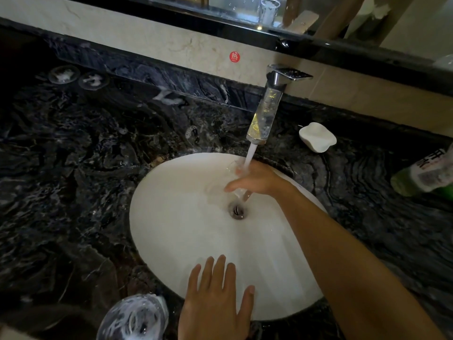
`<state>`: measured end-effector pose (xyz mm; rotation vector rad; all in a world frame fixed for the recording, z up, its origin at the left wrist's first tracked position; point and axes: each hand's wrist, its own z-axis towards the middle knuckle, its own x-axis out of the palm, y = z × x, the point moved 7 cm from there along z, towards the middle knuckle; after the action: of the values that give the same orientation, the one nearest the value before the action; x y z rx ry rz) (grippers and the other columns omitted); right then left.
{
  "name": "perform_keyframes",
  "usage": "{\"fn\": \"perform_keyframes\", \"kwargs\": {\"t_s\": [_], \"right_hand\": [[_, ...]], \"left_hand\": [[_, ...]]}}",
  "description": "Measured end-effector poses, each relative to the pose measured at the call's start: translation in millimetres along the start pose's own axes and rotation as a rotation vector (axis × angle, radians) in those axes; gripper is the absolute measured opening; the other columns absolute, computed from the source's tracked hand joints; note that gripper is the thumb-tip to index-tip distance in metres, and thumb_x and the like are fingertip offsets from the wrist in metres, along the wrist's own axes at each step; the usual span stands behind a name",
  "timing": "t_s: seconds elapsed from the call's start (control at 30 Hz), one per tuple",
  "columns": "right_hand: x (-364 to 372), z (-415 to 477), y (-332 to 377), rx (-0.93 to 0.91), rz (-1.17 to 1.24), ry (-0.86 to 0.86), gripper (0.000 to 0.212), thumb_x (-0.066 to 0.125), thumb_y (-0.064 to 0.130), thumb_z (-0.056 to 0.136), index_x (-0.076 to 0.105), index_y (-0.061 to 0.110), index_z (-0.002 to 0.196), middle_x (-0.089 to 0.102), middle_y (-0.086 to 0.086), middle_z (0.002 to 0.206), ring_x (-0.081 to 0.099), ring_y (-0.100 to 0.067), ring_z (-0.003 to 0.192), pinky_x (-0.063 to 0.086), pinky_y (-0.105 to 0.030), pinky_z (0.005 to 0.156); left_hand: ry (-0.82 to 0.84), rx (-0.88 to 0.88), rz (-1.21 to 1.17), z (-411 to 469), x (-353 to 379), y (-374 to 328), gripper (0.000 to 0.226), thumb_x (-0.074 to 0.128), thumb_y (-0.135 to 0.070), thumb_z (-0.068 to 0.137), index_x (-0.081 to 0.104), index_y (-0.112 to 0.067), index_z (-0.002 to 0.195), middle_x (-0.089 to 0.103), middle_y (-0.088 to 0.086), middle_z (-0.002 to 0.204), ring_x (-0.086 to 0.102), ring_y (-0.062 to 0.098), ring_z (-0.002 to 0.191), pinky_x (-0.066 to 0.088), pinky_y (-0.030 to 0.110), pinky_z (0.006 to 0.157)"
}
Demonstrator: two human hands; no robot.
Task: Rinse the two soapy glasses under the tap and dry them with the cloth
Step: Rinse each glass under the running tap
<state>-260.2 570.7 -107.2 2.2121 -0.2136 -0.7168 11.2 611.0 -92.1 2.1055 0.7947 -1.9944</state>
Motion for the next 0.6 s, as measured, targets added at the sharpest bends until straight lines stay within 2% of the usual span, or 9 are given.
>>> {"fn": "perform_keyframes", "kwargs": {"t_s": [0.07,0.1,0.17,0.3,0.43,0.5,0.6], "right_hand": [[0,-2,0,0.036,0.02,0.066,0.058,0.091,0.033,0.066,0.068,0.017,0.117,0.069,-0.004,0.118,0.073,-0.015,0.078,0.061,-0.04,0.073],[-2,-3,-2,0.07,0.036,0.091,0.06,0.089,0.039,0.068,0.066,0.021,0.121,0.07,-0.002,0.117,0.071,-0.014,0.071,0.058,-0.036,0.074],[-4,-1,-8,0.118,0.135,0.135,0.061,0.086,0.046,0.07,0.065,0.027,0.123,0.071,-0.001,0.114,0.07,-0.016,0.066,0.056,-0.037,0.079],[0,-1,-16,0.193,0.429,0.215,0.051,0.082,0.041,0.081,0.068,0.012,0.122,0.073,-0.007,0.092,0.069,-0.023,0.071,0.061,-0.035,0.07],[2,5,-24,0.215,0.64,0.24,0.058,0.08,0.047,0.083,0.066,0.009,0.124,0.068,-0.01,0.112,0.066,-0.031,0.101,0.06,-0.046,0.086],[4,6,-27,0.244,0.752,0.287,0.055,0.07,0.051,0.089,0.067,0.008,0.123,0.065,-0.017,0.117,0.063,-0.035,0.102,0.057,-0.043,0.082],[4,4,-31,0.273,0.854,0.323,0.056,0.057,0.051,0.093,0.067,0.006,0.124,0.069,-0.021,0.109,0.068,-0.034,0.09,0.058,-0.034,0.066]], "left_hand": [[-0.002,0.007,0.017,0,1,0,0.066,0.034,-0.061,0.098,0.078,-0.014,0.112,0.073,0.01,0.127,0.07,0.032,0.117,0.036,0.049,0.102],[-0.002,0.011,0.026,0,1,0,0.063,0.039,-0.061,0.096,0.078,-0.014,0.112,0.073,0.01,0.126,0.07,0.031,0.117,0.036,0.049,0.102],[0.015,0.016,0.042,1,3,0,0.063,0.044,-0.063,0.091,0.079,-0.015,0.111,0.073,0.01,0.126,0.07,0.031,0.116,0.036,0.049,0.102],[0.019,0.018,0.043,2,6,1,0.064,0.043,-0.063,0.092,0.08,-0.015,0.11,0.074,0.01,0.124,0.071,0.032,0.115,0.036,0.049,0.101],[0.021,0.005,0.031,4,4,1,0.076,0.024,-0.065,0.099,0.081,-0.015,0.106,0.076,0.01,0.12,0.073,0.032,0.11,0.036,0.049,0.099],[0.016,0.004,0.033,4,3,1,0.078,0.023,-0.065,0.099,0.082,-0.014,0.104,0.076,0.01,0.117,0.074,0.031,0.107,0.037,0.048,0.097],[0.025,0.003,0.039,4,6,2,0.078,0.023,-0.066,0.098,0.082,-0.015,0.103,0.077,0.01,0.116,0.075,0.031,0.106,0.037,0.048,0.098]]}}
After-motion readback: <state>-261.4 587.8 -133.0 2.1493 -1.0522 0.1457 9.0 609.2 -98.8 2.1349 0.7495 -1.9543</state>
